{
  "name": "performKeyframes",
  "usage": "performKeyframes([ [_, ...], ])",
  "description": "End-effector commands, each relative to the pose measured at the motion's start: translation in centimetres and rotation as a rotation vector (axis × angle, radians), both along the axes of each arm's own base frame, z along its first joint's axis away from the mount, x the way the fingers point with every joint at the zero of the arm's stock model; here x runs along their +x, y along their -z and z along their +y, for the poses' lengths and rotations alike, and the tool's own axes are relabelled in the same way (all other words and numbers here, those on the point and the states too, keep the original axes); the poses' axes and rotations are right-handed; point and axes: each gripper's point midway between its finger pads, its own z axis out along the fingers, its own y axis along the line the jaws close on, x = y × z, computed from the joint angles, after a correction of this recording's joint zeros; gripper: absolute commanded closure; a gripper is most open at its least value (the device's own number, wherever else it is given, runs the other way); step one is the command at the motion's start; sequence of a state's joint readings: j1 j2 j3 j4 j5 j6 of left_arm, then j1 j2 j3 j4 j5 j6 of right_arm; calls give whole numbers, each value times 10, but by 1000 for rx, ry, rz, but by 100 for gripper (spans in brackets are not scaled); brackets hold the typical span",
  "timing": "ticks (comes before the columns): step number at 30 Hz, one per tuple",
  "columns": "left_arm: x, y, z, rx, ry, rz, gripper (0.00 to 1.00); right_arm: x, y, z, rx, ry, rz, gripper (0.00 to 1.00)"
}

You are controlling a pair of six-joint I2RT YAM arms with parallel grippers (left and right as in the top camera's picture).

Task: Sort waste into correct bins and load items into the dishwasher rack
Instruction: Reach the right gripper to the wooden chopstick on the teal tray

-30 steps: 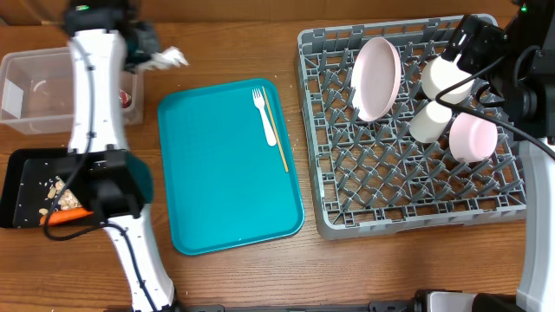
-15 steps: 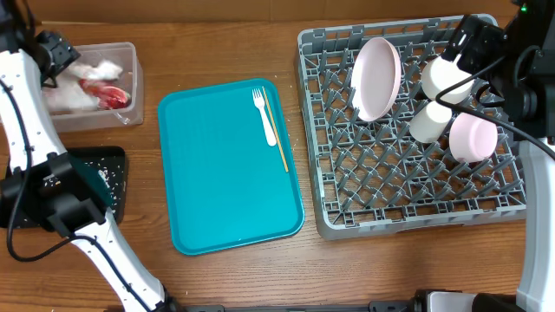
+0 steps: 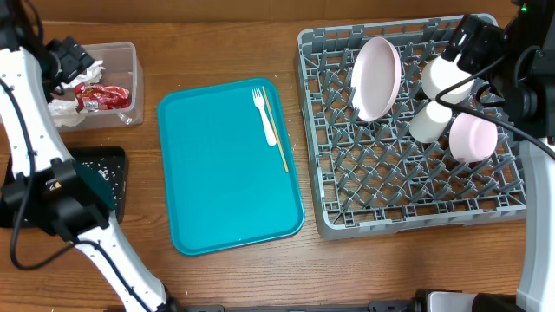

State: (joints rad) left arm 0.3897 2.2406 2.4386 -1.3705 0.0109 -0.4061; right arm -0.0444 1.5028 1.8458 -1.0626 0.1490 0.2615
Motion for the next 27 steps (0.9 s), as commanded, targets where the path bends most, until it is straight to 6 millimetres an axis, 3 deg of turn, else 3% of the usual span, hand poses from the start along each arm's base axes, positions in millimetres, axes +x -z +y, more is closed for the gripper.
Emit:
performKeyframes([
  [1,-15,-86,-32,66,20,-156,0,0,-8,-3,-6,9,-21,0],
  [3,-26,-95,-35,70,-4,-157,0,0,-8,-3,-5,9,-21,0],
  [5,-38,-92,-32,48,-70,-123,0,1,-8,2,11,-12,-24,0],
  [10,-59,-81,-10,26,-193,-62,0,-2,-2,45,169,-204,1,0],
  [13,-70,-77,-1,4,-220,-35,0,-6,-19,98,348,-461,-49,0],
  [14,-76,-76,1,-5,-231,-19,0,-11,-33,131,421,-623,-85,0],
  [17,-77,-75,2,-3,-235,-15,0,-11,-31,160,388,-673,-81,0],
  [22,-77,-75,2,-2,-234,-17,0,-1,13,218,222,-660,22,0],
  [25,-77,-75,2,-2,-235,-17,0,1,51,263,165,-707,107,5],
  [27,-77,-75,2,-2,-235,-17,0,3,87,293,122,-737,181,6],
])
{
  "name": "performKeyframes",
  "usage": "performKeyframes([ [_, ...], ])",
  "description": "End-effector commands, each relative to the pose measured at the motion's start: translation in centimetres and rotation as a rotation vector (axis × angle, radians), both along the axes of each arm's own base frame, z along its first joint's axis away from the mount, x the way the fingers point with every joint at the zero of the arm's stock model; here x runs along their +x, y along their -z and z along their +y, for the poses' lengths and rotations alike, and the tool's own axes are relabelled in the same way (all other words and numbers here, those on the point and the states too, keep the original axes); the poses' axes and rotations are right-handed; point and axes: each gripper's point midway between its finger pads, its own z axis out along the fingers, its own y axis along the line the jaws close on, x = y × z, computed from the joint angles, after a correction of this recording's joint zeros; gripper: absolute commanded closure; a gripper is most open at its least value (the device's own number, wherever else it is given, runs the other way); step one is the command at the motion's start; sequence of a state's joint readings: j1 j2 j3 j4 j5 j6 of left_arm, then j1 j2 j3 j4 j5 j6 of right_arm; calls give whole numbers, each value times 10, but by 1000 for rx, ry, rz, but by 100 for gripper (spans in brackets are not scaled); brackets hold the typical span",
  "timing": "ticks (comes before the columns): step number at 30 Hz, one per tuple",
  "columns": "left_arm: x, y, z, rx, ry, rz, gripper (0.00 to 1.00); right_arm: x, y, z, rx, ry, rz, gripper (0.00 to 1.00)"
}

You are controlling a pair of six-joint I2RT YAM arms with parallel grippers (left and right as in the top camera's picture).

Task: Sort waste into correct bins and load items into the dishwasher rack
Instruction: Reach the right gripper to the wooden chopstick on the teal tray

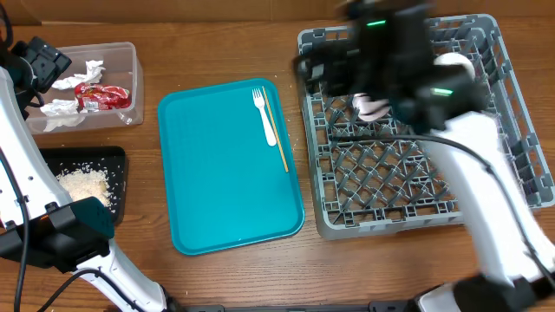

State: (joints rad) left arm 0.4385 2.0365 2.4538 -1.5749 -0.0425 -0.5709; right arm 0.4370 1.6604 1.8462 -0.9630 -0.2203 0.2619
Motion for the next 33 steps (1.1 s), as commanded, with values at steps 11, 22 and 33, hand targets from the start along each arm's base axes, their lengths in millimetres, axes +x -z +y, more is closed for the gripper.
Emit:
performKeyframes([
  [11,1,2,1,5,-14,6,0,29,190,85,-333,-42,174,8],
  [22,1,2,1,5,-14,6,0,34,268,99,-386,-57,256,12],
  [33,1,2,1,5,-14,6,0,31,306,100,-428,-45,297,13],
])
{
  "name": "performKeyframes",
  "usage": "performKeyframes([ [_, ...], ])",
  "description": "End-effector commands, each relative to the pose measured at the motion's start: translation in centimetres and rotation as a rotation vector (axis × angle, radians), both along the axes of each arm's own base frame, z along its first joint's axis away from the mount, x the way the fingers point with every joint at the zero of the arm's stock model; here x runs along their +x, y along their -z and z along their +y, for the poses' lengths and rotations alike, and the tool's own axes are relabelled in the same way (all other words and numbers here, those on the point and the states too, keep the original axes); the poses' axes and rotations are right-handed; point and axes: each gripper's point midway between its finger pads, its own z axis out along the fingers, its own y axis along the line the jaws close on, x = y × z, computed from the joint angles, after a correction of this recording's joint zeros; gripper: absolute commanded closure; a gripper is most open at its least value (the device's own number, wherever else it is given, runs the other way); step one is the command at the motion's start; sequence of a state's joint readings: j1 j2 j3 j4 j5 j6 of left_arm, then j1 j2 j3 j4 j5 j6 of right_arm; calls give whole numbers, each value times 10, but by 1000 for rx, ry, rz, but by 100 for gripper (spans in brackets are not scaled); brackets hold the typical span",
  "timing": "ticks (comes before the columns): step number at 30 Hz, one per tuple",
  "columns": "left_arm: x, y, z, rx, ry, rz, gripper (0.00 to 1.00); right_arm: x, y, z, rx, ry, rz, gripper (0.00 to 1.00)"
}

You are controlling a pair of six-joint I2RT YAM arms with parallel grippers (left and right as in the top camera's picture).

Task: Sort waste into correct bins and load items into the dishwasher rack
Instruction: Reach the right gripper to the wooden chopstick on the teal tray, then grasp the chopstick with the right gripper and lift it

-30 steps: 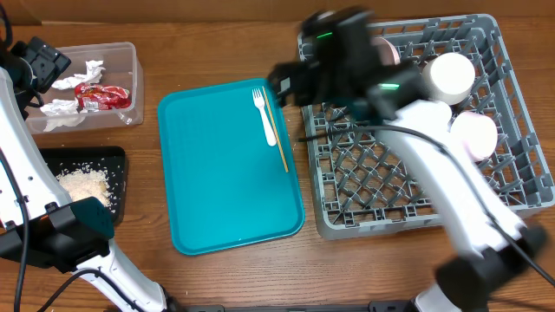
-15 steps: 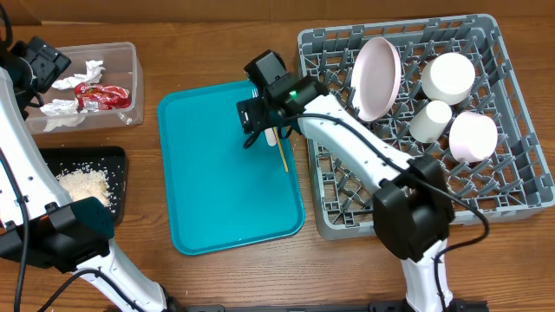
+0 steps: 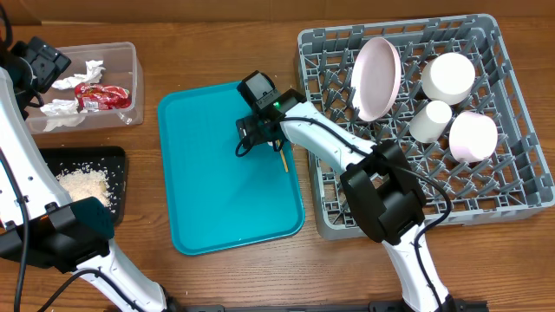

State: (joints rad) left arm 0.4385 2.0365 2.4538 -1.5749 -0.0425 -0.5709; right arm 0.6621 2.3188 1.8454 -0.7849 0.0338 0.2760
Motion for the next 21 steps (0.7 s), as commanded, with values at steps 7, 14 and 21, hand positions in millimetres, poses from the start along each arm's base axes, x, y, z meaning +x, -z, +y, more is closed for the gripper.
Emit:
performKeyframes([
  [7,1,2,1,5,-14,6,0,-7,26,0,-41,7,40,22],
  [14,1,2,1,5,-14,6,0,-24,27,12,-55,-31,60,52],
  [21,1,2,1,5,-14,6,0,-28,9,14,-72,-39,80,63],
])
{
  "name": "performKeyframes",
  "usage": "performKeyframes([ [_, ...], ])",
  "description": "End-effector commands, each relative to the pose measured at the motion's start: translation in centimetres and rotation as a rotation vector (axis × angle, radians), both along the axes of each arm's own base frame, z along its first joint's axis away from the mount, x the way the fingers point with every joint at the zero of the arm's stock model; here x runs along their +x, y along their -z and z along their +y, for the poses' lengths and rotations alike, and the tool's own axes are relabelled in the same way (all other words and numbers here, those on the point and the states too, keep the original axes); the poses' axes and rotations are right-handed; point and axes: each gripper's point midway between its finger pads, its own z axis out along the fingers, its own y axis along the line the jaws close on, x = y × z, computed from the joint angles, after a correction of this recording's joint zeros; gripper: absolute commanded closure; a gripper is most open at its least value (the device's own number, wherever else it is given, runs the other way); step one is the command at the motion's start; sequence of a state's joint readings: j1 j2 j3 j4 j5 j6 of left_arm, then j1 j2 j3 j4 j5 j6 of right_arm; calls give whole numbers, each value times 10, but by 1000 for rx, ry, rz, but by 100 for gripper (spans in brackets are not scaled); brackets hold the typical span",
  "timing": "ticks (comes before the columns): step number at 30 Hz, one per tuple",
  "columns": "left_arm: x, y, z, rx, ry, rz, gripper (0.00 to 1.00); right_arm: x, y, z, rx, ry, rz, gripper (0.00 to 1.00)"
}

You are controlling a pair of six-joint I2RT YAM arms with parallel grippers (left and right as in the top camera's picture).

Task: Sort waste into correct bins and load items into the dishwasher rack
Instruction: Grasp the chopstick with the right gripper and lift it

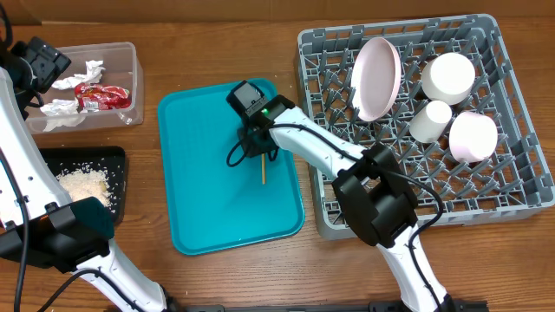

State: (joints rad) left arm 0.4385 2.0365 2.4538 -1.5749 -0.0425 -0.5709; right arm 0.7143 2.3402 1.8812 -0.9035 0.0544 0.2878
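Note:
In the overhead view my right gripper (254,143) is low over the upper middle of the teal tray (217,204). The lower end of a thin wooden stick (263,171) pokes out from under it, pointing towards the tray's near edge. The white fork is hidden, and the arm covers the fingers, so their state does not show. My left gripper (42,59) hangs at the far left beside the clear bin (121,52) that holds a red wrapper (91,95) and crumpled white paper. The grey dishwasher rack (399,195) stands on the right.
The rack holds a pink plate (377,78) on edge, two white cups (448,78) and a pink bowl (473,137). A black tray with white crumbs (82,185) lies left of the teal tray, below the clear bin.
The right gripper has shifted slightly left and lower on the tray. The wooden stick lay slanted near the tray's right edge; now it points straight down from under the gripper, further left.
At first the right gripper was over the rack's far right corner, the left over the clear bin, fork and stick lying on the tray. Then the right arm was crossing the rack. It then covered the fork, and now the stick has been displaced.

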Motion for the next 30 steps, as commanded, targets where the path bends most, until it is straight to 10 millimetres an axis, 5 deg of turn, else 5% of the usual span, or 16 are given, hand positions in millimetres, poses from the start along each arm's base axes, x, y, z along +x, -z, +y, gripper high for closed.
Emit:
performKeyframes([
  [1,1,2,1,5,-14,6,0,2,-5,8,4,-4,14,64],
  [7,1,2,1,5,-14,6,0,-17,-13,-6,-56,-5,101,65],
  [20,1,2,1,5,-14,6,0,-46,22,-15,-44,106,233,71],
  [24,1,2,1,5,-14,6,0,-48,24,-16,-47,115,238,96],
  [30,1,2,1,5,-14,6,0,-41,7,-10,-32,109,220,96],
])
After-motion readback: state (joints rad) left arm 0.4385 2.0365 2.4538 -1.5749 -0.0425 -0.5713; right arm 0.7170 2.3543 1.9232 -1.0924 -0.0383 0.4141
